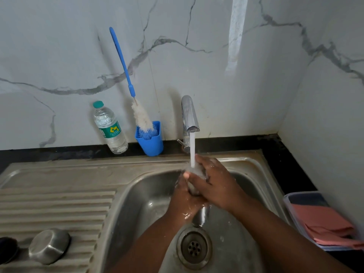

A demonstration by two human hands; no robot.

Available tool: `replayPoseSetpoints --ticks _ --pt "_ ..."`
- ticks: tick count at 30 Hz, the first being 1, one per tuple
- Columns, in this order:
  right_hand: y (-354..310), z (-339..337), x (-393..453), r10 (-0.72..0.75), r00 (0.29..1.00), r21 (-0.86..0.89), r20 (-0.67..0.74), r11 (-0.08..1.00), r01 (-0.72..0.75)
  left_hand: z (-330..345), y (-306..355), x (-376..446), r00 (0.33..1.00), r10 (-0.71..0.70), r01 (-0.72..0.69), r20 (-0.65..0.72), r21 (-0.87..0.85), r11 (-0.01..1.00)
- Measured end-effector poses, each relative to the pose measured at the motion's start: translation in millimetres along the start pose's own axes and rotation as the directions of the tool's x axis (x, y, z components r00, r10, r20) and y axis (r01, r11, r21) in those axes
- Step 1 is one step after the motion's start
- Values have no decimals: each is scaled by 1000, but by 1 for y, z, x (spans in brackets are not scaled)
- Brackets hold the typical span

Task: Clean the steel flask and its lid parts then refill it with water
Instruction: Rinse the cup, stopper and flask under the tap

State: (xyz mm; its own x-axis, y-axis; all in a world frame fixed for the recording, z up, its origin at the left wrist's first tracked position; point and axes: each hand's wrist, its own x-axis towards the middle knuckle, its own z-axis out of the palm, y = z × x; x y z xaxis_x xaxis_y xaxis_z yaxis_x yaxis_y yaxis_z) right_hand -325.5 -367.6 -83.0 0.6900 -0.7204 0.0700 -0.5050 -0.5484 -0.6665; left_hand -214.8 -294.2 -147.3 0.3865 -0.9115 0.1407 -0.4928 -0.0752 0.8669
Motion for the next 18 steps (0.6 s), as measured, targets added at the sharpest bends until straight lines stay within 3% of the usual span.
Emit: replayPoseSetpoints --ticks 3,5,6,10,12,14,18 --pt "-10 -1 3 -76 997 -111 -2 991 75 3 9 5 994 2 -9 -107 -60 998" --pt "-12 2 -2 -127 990 -221 54 966 136 -3 15 9 1000 -12 11 -4 -177 984" --pt "-10 4 -5 -151 986 -240 77 957 165 -5 13 12 996 -84 92 39 -260 961" --pt "3 9 -17 -255 967 87 31 964 251 -18 -2 16 980 -182 146 -76 -342 928" --pt "14 13 -21 -154 988 287 -31 945 156 -20 -3 17 961 -261 189 -94 -467 864" --pt "18 17 -25 5 999 418 32 908 -18 -20 1 19 940 -334 219 -73 -622 752" --pt "24 27 -22 104 987 324 119 936 -138 -17 20 27 906 -423 267 18 -799 539"
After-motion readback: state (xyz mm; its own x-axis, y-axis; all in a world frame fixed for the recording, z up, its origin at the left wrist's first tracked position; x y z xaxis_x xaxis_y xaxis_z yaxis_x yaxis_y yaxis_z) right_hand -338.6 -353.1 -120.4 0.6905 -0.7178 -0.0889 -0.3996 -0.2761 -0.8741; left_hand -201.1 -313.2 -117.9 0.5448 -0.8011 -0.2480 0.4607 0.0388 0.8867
